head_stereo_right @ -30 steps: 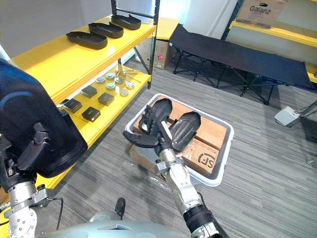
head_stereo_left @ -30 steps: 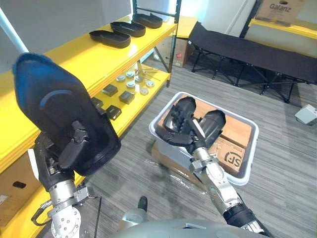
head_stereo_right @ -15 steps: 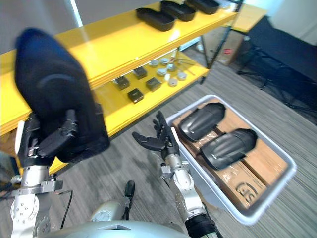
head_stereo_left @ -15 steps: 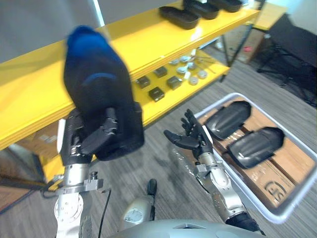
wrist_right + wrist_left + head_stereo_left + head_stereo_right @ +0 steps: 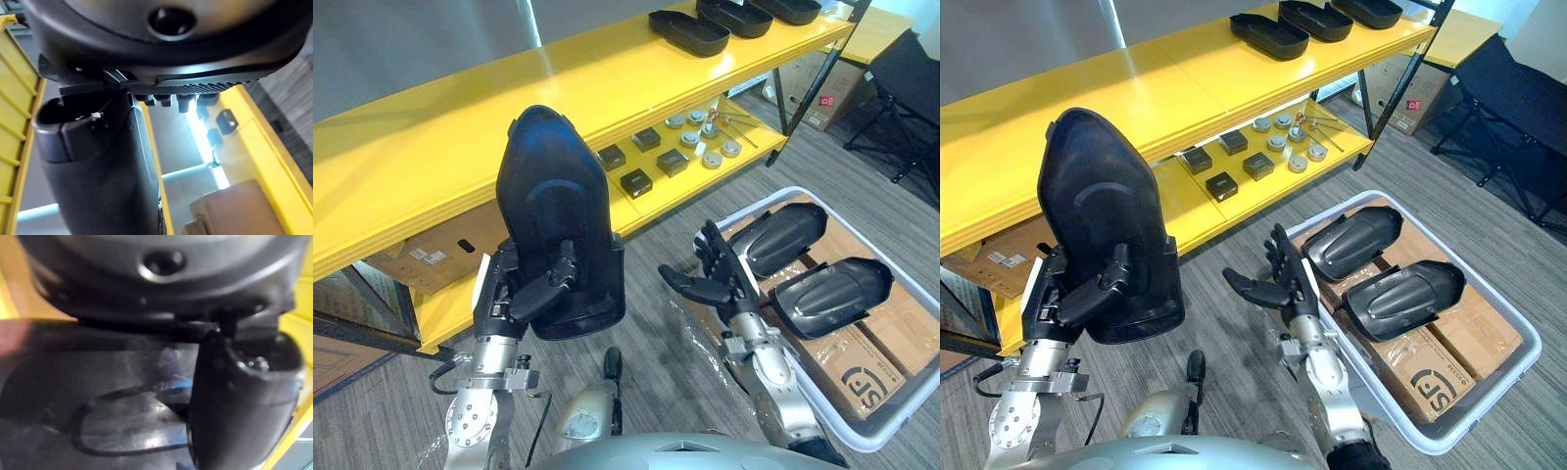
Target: Walk over and take three plastic housings, then place them on the shelf
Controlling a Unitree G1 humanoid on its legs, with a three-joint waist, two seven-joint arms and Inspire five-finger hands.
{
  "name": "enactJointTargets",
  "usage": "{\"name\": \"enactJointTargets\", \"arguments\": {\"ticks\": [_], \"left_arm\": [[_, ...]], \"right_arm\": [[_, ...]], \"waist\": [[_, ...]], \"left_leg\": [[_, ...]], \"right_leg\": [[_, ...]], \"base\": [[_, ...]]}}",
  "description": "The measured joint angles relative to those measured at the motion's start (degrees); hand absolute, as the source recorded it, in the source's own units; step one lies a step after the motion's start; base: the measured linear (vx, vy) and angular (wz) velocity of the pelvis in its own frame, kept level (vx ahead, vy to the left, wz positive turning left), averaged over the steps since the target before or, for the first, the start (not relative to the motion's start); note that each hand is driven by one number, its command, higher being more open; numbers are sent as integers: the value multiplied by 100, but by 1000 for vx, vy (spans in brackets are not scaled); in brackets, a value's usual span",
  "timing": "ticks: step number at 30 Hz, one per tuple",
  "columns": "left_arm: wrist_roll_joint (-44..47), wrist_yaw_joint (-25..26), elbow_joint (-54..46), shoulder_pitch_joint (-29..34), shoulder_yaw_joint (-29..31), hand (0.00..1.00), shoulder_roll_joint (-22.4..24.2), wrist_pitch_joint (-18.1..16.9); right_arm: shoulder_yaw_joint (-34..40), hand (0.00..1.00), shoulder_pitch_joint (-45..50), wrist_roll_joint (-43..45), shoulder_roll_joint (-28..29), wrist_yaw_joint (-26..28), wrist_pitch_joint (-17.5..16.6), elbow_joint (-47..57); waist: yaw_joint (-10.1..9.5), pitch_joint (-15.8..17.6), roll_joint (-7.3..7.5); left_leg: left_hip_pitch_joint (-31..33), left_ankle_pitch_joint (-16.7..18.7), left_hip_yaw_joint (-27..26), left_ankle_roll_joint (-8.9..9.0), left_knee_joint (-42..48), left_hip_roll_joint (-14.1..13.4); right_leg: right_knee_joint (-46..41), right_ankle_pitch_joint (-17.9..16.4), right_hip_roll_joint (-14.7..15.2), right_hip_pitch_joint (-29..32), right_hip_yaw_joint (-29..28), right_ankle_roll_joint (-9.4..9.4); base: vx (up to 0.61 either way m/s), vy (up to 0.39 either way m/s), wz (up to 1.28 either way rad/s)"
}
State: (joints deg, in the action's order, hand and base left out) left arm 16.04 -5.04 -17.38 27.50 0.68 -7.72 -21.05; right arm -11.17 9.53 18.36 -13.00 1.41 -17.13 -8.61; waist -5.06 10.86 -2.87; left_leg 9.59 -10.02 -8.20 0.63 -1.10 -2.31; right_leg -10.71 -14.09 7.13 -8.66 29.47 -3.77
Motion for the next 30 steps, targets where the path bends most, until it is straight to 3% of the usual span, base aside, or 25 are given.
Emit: {"name": "enactJointTargets", "arguments": {"ticks": [3,6,9,11,13,14,15,16,17,19,20,22,24,27,30], "left_arm": [[20,269,0,-58,12,0,0,-18],[18,459,5,-279,-5,0,5,-111],[4,704,11,-464,-28,0,10,-223],[0,867,11,-476,-7,0,12,-247],[-1,910,11,-480,110,0,12,-247],[-1,981,11,-485,224,0,7,-245],[4,1026,10,-500,323,0,4,-243],[7,1089,11,-529,360,0,27,-239],[5,1228,2,-546,501,0,3,-239],[8,1405,1,-618,548,0,-59,-236],[9,1461,-10,-647,547,0,-58,-237],[6,1554,-141,-825,549,0,-58,-242],[11,1550,-154,-1076,494,0,-49,-243],[7,1469,-30,-1393,378,0,-28,-250],[13,1434,40,-1395,365,0,6,-250]], "right_arm": [[38,100,-4,10,-11,111,-89,46],[37,100,-190,8,-5,108,-248,120],[-43,100,-549,9,0,75,-358,184],[-87,100,-738,3,74,28,-407,185],[-85,100,-831,-7,188,-45,-412,184],[-88,100,-856,-104,280,-117,-432,189],[-87,100,-854,-207,357,-164,-441,208],[-85,100,-870,-228,356,-173,-441,254],[-83,100,-892,-223,391,-155,-448,279],[-2,100,-859,-223,413,-138,-451,289],[40,100,-858,-214,410,-138,-451,306],[321,100,-882,-215,394,-153,-485,727],[675,100,-1095,-214,298,-244,-709,1015],[1254,100,-1629,-104,21,-517,-980,1177],[1517,100,-1820,20,-88,-601,-1057,1304]], "waist": [[15,-1,2],[45,64,-16],[-25,349,-94],[-145,369,-128],[-220,370,-117],[-287,339,-57],[-279,284,33],[-283,281,6],[-258,272,5],[-184,268,18],[-163,268,18],[-108,256,10],[-56,183,-115],[28,159,-147],[102,106,-157]], "left_leg": [[52,50,-228,-54,272,-18],[475,346,-259,-161,992,-43],[778,1109,-338,-246,2238,-140],[972,1787,-415,-359,3222,-226],[1011,2199,-415,-419,3684,-219],[1002,2493,-427,-458,3832,-145],[989,2577,-404,-475,3778,-34],[991,2601,-383,-515,3738,1],[843,2545,-265,-628,3409,172],[411,2315,-34,-663,2776,402],[229,2233,50,-680,2535,488],[-394,1913,424,-764,1732,788],[-604,1808,755,-808,1421,887],[-1045,1786,1175,-797,1374,1122],[-1481,1923,1354,-570,1402,1187]], "right_leg": [[-290,-61,134,138,-161,-40],[-712,-177,288,392,-175,-109],[-1179,-446,496,334,-222,-230],[-1537,-758,686,226,-265,-381],[-1569,-905,755,39,-238,-426],[-1450,-925,810,-125,-175,-423],[-1590,-785,862,-147,-126,-260],[-1942,-631,948,23,-139,7],[-2997,-31,1173,636,-402,711],[-3528,-10,1068,1031,-764,424],[-3504,-41,1015,1089,-773,377],[-2968,-109,787,1427,-704,401],[-2202,-66,489,1875,-845,336],[-1148,284,381,2301,-1488,-149],[-746,732,327,2483,-1841,-107]], "base": [[27,-6,-30],[43,23,-4],[55,140,-13],[83,231,-9],[132,217,5],[242,213,15],[278,203,21],[379,286,36],[302,262,40],[310,220,62],[341,161,79],[360,124,81],[353,70,100],[367,23,109],[351,-44,83]]}}
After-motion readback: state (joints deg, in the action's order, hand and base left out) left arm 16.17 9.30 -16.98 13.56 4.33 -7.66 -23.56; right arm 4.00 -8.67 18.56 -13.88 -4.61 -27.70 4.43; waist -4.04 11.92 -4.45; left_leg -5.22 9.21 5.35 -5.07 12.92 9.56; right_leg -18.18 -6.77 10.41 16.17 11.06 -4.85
